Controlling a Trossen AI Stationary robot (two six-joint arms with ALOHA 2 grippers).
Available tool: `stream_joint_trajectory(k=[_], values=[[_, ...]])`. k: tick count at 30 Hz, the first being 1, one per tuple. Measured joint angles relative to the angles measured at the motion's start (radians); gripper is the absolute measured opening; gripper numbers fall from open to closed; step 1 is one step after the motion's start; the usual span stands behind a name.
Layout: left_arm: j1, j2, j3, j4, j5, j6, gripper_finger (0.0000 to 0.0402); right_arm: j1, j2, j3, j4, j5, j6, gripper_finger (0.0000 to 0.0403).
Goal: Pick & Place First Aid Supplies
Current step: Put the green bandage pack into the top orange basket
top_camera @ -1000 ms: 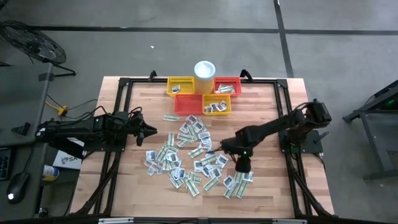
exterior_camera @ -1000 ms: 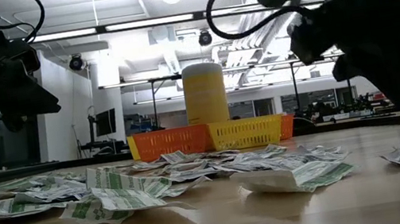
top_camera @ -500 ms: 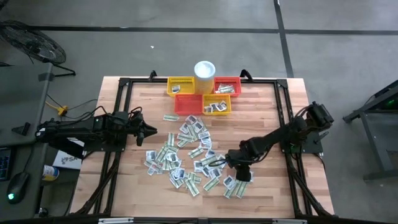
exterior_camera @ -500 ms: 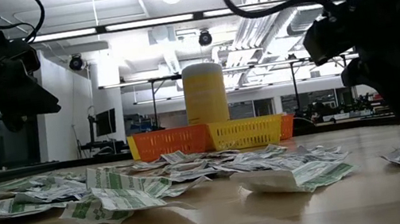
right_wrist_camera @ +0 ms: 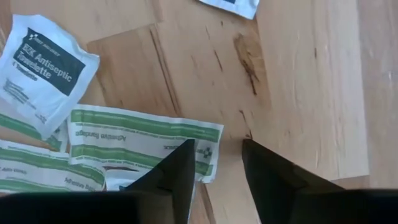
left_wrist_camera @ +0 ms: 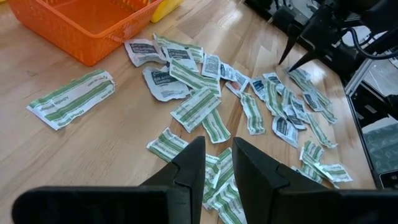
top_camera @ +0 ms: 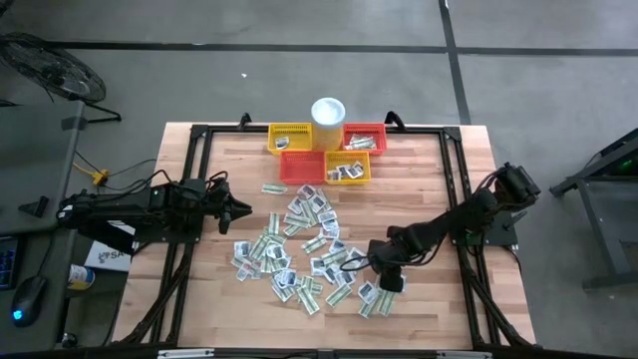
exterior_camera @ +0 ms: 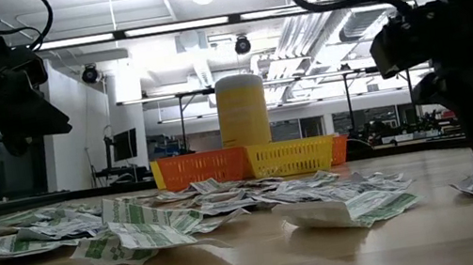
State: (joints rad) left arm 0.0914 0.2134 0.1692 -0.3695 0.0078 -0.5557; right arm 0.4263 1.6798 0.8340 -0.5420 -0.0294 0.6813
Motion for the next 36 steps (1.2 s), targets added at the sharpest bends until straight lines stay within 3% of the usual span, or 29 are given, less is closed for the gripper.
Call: stream_joint_trajectory(k=[13, 19, 26, 36], values=[[0.0, 0.0, 0.0, 0.0, 0.0, 0.0, 0.008, 0.025, -0.003, -0.023, 0.007, 0.063, 0.018, 0.0006], [0.0, 0.0, 0.0, 0.0, 0.0, 0.0, 0.008, 0.015, -0.068, -0.031, 0.004, 0.093, 0.074, 0.0001], [0.0, 0.0, 0.0, 0.0, 0.0, 0.0, 0.008, -0.031, -0.205, -0.03, -0.007, 0.211, 0.108, 0.0], [0.0, 0.0, 0.0, 0.0, 0.0, 0.0, 0.008, -0.199, -0.387, -0.016, -0.034, 0.351, 0.125, 0.0]])
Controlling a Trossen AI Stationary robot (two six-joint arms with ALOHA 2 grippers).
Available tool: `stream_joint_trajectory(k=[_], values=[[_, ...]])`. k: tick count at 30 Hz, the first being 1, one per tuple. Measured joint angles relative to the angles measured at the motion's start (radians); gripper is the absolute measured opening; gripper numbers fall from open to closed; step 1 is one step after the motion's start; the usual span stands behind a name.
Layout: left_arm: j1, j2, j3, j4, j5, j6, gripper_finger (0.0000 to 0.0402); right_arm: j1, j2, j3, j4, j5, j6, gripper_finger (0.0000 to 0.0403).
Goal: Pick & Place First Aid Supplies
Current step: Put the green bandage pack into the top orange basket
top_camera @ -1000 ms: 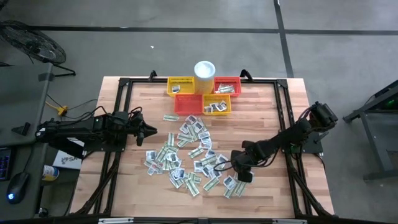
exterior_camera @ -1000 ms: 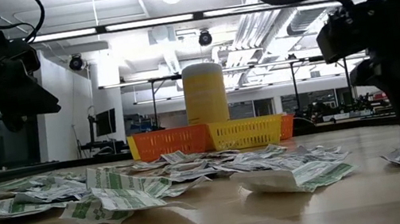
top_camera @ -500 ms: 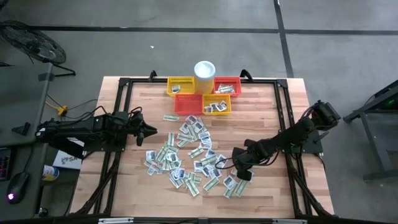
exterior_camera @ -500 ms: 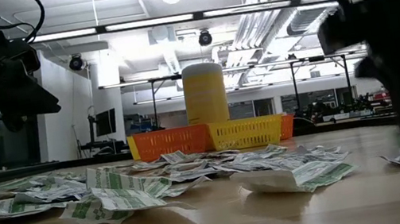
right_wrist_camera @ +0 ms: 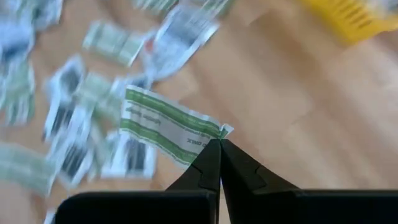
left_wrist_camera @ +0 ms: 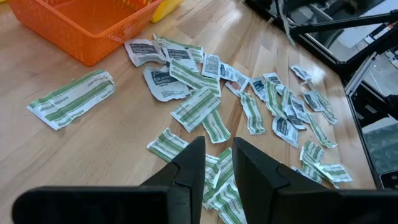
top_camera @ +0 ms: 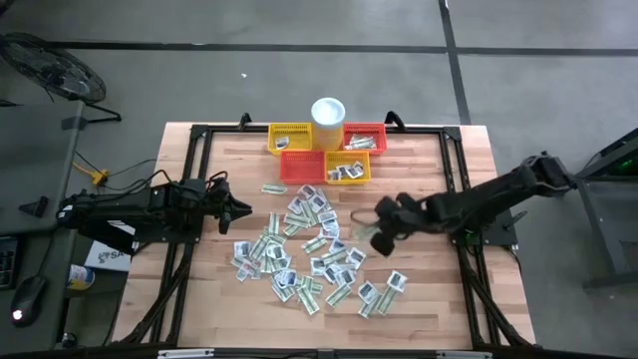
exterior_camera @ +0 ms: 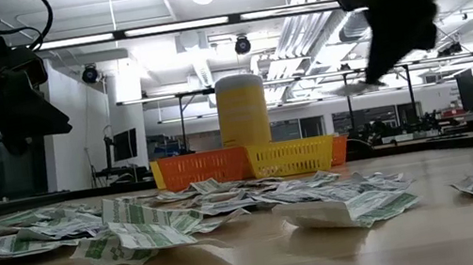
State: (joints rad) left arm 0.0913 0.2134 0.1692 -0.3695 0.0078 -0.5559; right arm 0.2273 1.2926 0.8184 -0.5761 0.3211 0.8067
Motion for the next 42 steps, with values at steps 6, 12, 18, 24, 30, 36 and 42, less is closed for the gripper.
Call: stream_joint_trajectory(k=[6, 12, 18, 24, 30, 36, 42], values=[[0.0, 0.0, 0.0, 0.0, 0.0, 0.0, 0.008, -0.184, -0.04, 0.051, -0.07, 0.065, -0.06, 0.0], [0.0, 0.0, 0.0, 0.0, 0.0, 0.0, 0.008, -0.389, -0.04, 0.099, -0.056, 0.118, -0.167, 0.0], [0.0, 0.0, 0.0, 0.0, 0.0, 0.0, 0.008, -0.552, -0.024, 0.102, 0.012, 0.197, -0.283, 0.0], [0.0, 0.0, 0.0, 0.0, 0.0, 0.0, 0.008, -0.675, 0.07, 0.102, 0.169, 0.221, -0.376, 0.0], [0.0, 0.0, 0.0, 0.0, 0.0, 0.0, 0.008, -0.78, 0.203, 0.102, 0.345, 0.165, -0.407, 0.0], [0.0, 0.0, 0.0, 0.0, 0.0, 0.0, 0.008, -0.854, 0.339, 0.159, 0.394, 0.084, -0.41, 0.0], [0.0, 0.0, 0.0, 0.0, 0.0, 0.0, 0.008, -0.906, 0.434, 0.248, 0.39, 0.006, -0.449, 0.0]])
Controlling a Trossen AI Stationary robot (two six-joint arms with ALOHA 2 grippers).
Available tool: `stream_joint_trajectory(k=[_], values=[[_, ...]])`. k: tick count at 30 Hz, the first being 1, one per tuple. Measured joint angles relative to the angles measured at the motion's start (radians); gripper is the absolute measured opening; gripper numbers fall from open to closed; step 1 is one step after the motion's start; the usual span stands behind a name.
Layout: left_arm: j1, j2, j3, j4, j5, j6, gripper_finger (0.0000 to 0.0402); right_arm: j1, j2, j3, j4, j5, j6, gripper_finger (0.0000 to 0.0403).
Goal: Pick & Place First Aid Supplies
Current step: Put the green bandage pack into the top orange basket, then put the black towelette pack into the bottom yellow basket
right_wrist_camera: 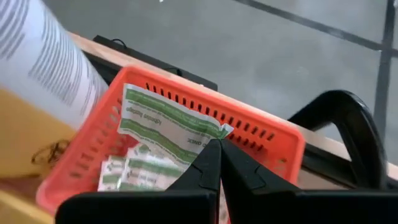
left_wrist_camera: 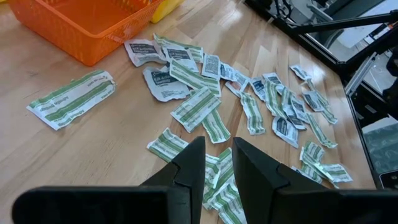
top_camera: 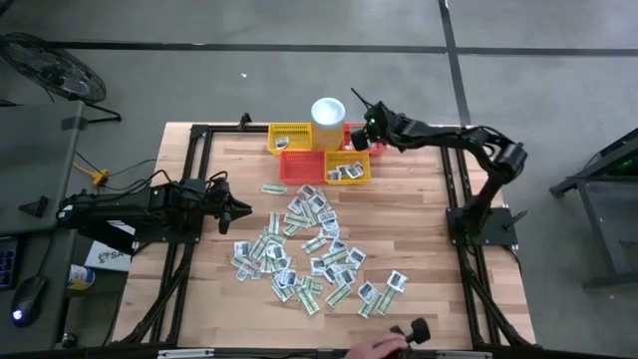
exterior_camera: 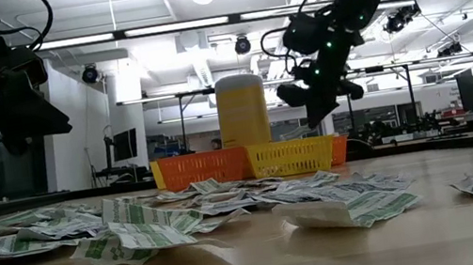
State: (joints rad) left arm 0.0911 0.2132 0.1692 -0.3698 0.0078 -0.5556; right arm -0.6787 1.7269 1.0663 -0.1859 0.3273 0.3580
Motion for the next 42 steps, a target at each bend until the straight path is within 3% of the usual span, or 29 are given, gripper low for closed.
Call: stream_joint_trajectory(k=[15, 24, 31, 36, 42], values=[[0.0, 0.0, 0.0, 0.0, 0.0, 0.0, 0.008, -0.035, 0.061, 0.059, -0.095, -0.122, 0.024, 0.0009], [0.0, 0.0, 0.0, 0.0, 0.0, 0.0, 0.008, -0.034, 0.043, 0.059, -0.088, -0.125, 0.085, 0.0108], [0.0, 0.0, 0.0, 0.0, 0.0, 0.0, 0.008, 0.007, -0.075, 0.058, -0.22, -0.113, 0.087, 0.0165], [0.0, 0.0, 0.0, 0.0, 0.0, 0.0, 0.008, 0.081, -0.216, 0.039, -0.429, -0.134, 0.023, 0.0169], [0.0, 0.0, 0.0, 0.0, 0.0, 0.0, 0.008, 0.249, -0.418, -0.091, -0.552, -0.212, 0.027, 0.0169]])
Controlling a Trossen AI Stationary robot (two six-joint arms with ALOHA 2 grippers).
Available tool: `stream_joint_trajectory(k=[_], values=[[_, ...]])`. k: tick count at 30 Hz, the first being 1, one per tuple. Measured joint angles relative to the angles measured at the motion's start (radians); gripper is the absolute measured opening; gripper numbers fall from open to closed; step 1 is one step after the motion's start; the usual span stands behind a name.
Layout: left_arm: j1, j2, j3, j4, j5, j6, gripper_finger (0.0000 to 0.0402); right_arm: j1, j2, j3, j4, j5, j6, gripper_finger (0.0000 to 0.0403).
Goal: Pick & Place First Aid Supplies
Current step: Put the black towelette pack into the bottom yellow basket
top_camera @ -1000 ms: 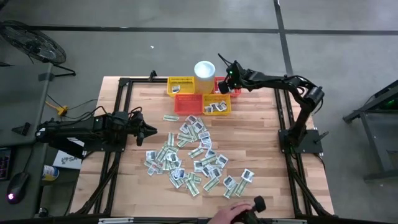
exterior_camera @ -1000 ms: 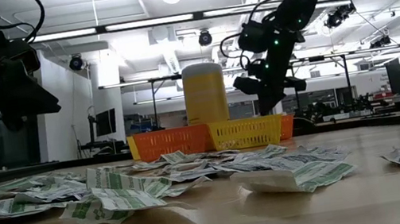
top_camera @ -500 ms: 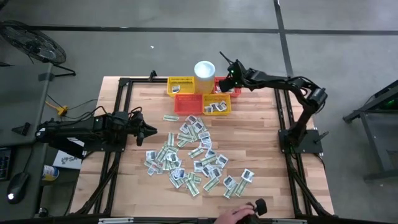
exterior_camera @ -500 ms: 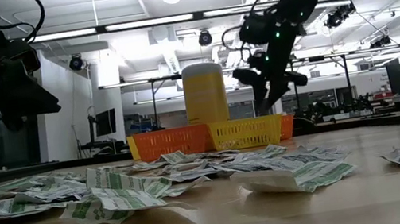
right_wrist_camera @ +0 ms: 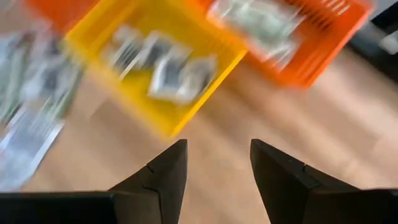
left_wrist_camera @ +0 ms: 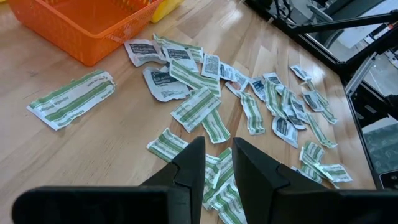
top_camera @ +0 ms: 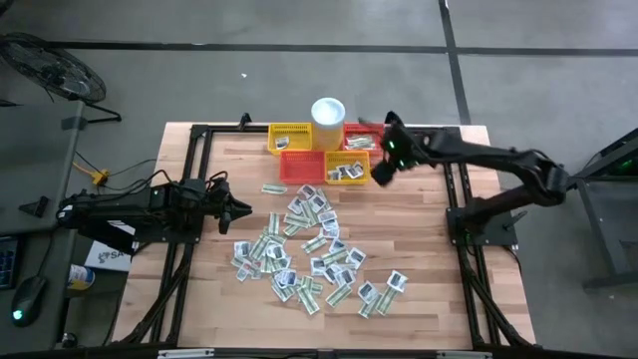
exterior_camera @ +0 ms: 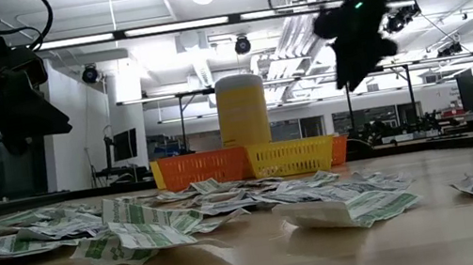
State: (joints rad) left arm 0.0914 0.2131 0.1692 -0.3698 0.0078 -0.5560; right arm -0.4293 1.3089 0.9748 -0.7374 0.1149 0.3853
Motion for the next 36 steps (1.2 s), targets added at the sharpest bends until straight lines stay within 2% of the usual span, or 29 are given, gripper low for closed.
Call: stream_joint_trajectory(k=[4, 7, 10, 14, 19, 26, 32, 36], values=[[0.0, 0.0, 0.0, 0.0, 0.0, 0.0, 0.008, 0.149, -0.111, -0.092, -0.035, -0.036, 0.122, 0.017], [0.0, 0.0, 0.0, 0.0, 0.0, 0.0, 0.008, 0.265, -0.172, -0.157, -0.036, -0.102, 0.218, 0.017], [0.0, 0.0, 0.0, 0.0, 0.0, 0.0, 0.008, 0.386, -0.212, -0.222, -0.027, -0.172, 0.307, 0.0169], [0.0, 0.0, 0.0, 0.0, 0.0, 0.0, 0.008, 0.559, -0.224, -0.292, 0.031, -0.2, 0.467, 0.0169], [0.0, 0.0, 0.0, 0.0, 0.0, 0.0, 0.008, 0.729, -0.183, -0.32, 0.073, -0.199, 0.706, 0.0169], [0.0, 0.0, 0.0, 0.0, 0.0, 0.0, 0.008, 0.864, -0.087, -0.32, 0.07, -0.2, 1.083, 0.0169], [0.0, 0.0, 0.0, 0.0, 0.0, 0.0, 0.008, 0.951, 0.001, -0.32, 0.101, -0.245, 1.212, 0.0169], [0.0, 0.0, 0.0, 0.0, 0.0, 0.0, 0.008, 0.99, 0.044, -0.319, 0.168, -0.237, 1.267, 0.0169]])
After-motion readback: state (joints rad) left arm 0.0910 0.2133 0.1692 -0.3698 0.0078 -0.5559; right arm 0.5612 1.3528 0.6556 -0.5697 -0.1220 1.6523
